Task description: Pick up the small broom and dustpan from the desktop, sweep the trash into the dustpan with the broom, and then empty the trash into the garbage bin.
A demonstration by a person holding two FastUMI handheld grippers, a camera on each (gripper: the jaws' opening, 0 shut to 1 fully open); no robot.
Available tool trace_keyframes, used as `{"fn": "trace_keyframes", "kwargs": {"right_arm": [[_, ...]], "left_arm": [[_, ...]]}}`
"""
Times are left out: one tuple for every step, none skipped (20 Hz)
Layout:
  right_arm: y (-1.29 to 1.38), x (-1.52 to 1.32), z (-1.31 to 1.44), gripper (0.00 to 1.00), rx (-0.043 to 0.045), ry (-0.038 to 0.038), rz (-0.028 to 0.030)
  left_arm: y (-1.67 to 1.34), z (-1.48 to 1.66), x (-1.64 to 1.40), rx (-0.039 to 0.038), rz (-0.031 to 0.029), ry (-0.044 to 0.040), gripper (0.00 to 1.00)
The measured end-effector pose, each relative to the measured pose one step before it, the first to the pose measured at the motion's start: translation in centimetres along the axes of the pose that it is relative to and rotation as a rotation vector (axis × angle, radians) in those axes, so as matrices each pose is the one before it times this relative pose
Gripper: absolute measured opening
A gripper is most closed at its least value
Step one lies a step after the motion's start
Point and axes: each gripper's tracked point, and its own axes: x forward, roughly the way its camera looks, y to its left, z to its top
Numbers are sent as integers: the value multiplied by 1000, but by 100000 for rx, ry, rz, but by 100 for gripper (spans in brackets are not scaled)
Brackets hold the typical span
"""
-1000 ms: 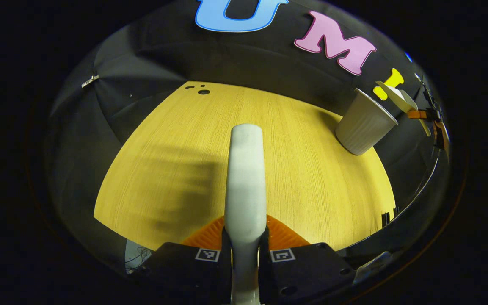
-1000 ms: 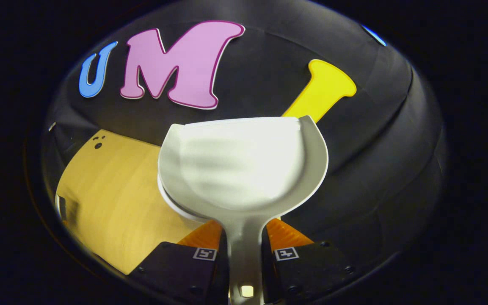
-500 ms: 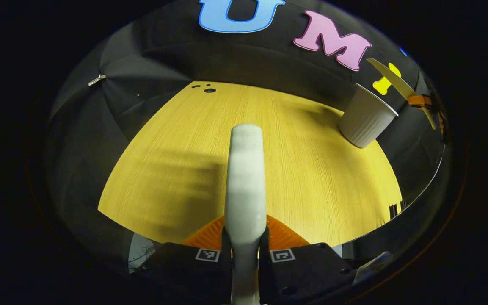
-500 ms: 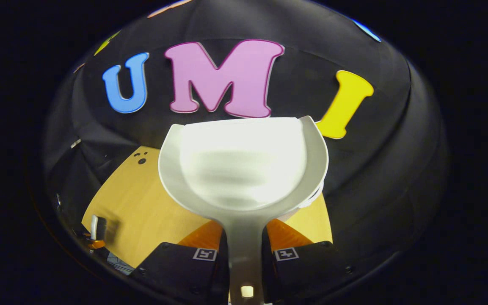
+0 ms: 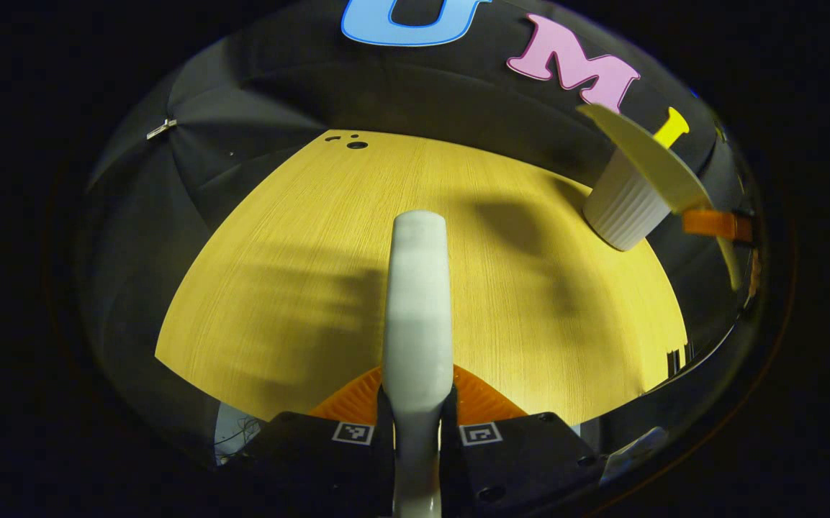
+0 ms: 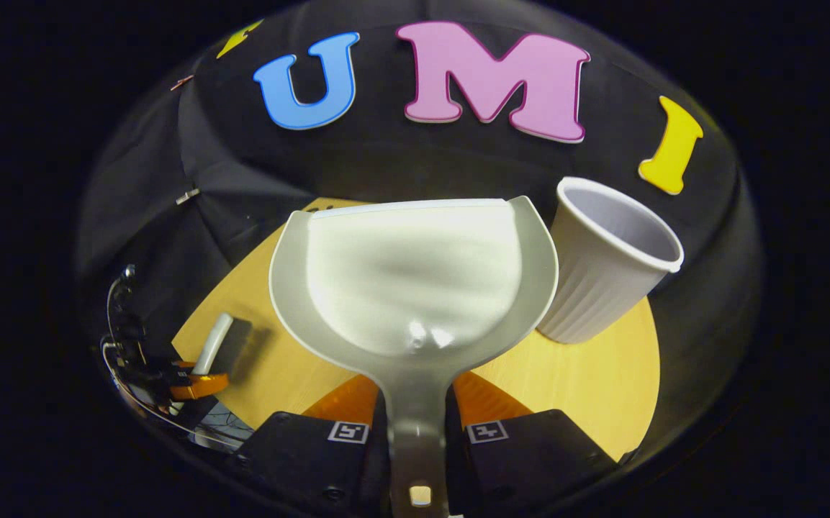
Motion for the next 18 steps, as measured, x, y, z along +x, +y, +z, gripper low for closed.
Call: {"fn": "trace_keyframes", "kwargs": {"right_arm": [[-490, 259, -708, 35, 1654, 2461, 528], [-732, 348, -776, 38, 1116, 2447, -185], [101, 553, -1437, 34, 411, 2149, -861], [-516, 432, -1435, 34, 278, 2150, -965], [-285, 511, -1384, 34, 999, 2311, -634], [-134, 861, -1659, 34, 1800, 2563, -51], [-226, 746, -1368, 38, 1921, 2511, -177], [-117, 466, -1201, 35, 1483, 2772, -360], [-200, 592, -1096, 34, 990, 2620, -213], [19, 431, -981, 34, 1004, 2278, 175], [106, 266, -580, 34, 1519, 1447, 60], [126, 360, -638, 35, 727, 1197, 150], [-185, 491, -200, 35, -843, 761, -268], [-156, 499, -150, 35, -1510, 480, -301], [-71, 437, -162, 35, -920, 855, -374], [-42, 499, -261, 35, -68, 1415, -481], [287, 489, -27, 35, -667, 71, -743], [133, 77, 114, 31, -871, -33, 38]], "left_arm": [[-158, 122, 466, -243, 185, 494, 27], [-136, 147, 412, 391, 344, 818, 27], [-174, -59, 620, 823, 337, 1159, 27], [-150, -45, 597, 1178, 674, 1510, 29], [-129, -41, 747, 1384, 537, 1945, 30], [-97, 41, 731, 1389, 737, 1778, 30], [-261, -60, 687, 1268, 574, 2142, 30], [-165, 65, 659, 1346, 717, 1857, 29], [-146, 67, 832, 1582, 958, 1780, 29], [25, 132, 643, 2328, 1524, 1313, 29], [-105, -14, 415, 3180, 2185, 1382, 29], [113, 96, 327, 3846, 2790, 1265, 28], [-179, 110, -9, 3485, 2273, 970, 28], [-338, 410, 209, 2175, 538, 890, 29], [-516, 230, 150, 639, -293, 405, 30], [-347, 232, 58, 938, 206, 838, 29], [-33, 111, 195, 1956, 927, 387, 30], [-98, 106, 257, 2173, 1070, 498, 30]]}}
